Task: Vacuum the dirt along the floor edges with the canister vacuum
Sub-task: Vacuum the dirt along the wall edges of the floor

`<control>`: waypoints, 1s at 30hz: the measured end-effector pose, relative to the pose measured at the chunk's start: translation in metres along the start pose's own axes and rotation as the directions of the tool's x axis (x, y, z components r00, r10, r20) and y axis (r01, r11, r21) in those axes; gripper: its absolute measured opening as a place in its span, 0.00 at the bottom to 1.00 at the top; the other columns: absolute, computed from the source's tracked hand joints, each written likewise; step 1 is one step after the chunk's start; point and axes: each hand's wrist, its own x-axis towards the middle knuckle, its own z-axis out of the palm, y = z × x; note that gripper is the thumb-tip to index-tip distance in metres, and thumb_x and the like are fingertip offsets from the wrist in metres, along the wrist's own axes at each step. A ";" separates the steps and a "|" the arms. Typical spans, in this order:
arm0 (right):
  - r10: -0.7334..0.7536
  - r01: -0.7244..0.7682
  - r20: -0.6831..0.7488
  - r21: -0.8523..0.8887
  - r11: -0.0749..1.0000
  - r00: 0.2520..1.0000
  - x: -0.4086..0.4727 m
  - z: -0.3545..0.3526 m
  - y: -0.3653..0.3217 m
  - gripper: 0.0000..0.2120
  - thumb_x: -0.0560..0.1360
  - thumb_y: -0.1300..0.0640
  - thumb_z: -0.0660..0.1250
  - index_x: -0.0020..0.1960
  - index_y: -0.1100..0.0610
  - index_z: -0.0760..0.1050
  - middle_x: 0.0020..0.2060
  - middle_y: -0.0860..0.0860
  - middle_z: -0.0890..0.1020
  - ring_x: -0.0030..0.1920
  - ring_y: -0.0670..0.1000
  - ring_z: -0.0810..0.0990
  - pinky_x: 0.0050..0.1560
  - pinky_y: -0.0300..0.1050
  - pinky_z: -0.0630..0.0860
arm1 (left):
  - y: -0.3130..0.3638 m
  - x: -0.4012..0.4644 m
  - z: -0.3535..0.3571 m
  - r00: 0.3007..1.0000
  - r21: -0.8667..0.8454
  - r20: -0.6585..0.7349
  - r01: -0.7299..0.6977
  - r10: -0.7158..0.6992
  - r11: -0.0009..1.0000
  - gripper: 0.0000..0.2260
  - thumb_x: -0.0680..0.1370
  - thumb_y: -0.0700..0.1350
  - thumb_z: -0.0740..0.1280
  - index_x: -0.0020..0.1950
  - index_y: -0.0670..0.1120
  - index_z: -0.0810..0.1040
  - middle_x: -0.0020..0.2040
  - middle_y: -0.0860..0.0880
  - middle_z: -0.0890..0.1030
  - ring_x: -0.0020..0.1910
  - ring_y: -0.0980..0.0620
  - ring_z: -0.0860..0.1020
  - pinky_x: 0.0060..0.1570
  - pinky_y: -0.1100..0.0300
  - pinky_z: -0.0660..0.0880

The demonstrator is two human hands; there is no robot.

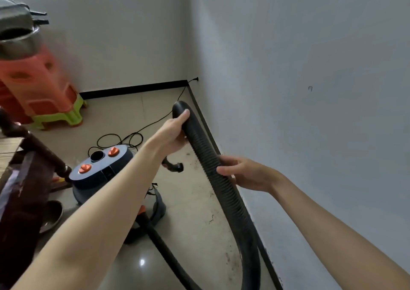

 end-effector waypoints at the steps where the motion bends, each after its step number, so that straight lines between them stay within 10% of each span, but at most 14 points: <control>1: 0.035 -0.035 -0.023 0.019 0.999 0.999 -0.001 -0.006 0.002 0.22 0.76 0.52 0.65 0.69 0.53 0.71 0.59 0.52 0.78 0.61 0.53 0.77 0.62 0.49 0.74 | -0.008 -0.005 0.001 0.999 0.081 0.034 -0.020 0.017 0.997 0.19 0.79 0.47 0.63 0.64 0.36 0.68 0.52 0.42 0.76 0.49 0.47 0.78 0.46 0.54 0.77; 7: 0.082 -0.030 -0.472 0.116 0.993 0.878 0.043 -0.021 -0.037 0.28 0.81 0.44 0.59 0.69 0.65 0.68 0.56 0.58 0.79 0.55 0.56 0.78 0.61 0.52 0.76 | -0.027 -0.037 0.003 0.963 0.337 0.193 -0.244 0.187 0.909 0.19 0.79 0.41 0.63 0.68 0.42 0.64 0.55 0.45 0.77 0.52 0.51 0.78 0.50 0.59 0.77; 21: -0.028 0.034 -0.613 -0.002 0.999 0.789 0.189 0.024 -0.120 0.14 0.75 0.64 0.69 0.55 0.73 0.72 0.38 0.61 0.76 0.30 0.53 0.78 0.26 0.42 0.76 | -0.019 -0.022 -0.078 0.946 0.798 0.301 -0.318 0.118 0.513 0.20 0.79 0.44 0.64 0.70 0.46 0.65 0.57 0.49 0.76 0.56 0.51 0.77 0.55 0.61 0.75; 27: -0.216 0.288 -0.481 0.080 0.954 0.849 0.193 0.021 -0.105 0.05 0.79 0.61 0.64 0.49 0.64 0.74 0.40 0.56 0.79 0.35 0.49 0.78 0.33 0.38 0.77 | 0.031 0.036 -0.135 0.970 0.337 -0.231 0.007 0.075 0.942 0.22 0.83 0.53 0.52 0.67 0.38 0.69 0.64 0.41 0.75 0.56 0.47 0.76 0.56 0.54 0.73; 30: -0.239 0.277 -0.414 0.034 0.960 0.878 0.187 0.018 -0.097 0.07 0.79 0.58 0.65 0.53 0.62 0.75 0.43 0.54 0.79 0.39 0.48 0.77 0.38 0.39 0.76 | 0.068 0.064 -0.130 0.977 0.090 -0.213 0.016 0.004 0.996 0.32 0.81 0.61 0.51 0.74 0.37 0.59 0.67 0.39 0.72 0.61 0.42 0.75 0.59 0.49 0.72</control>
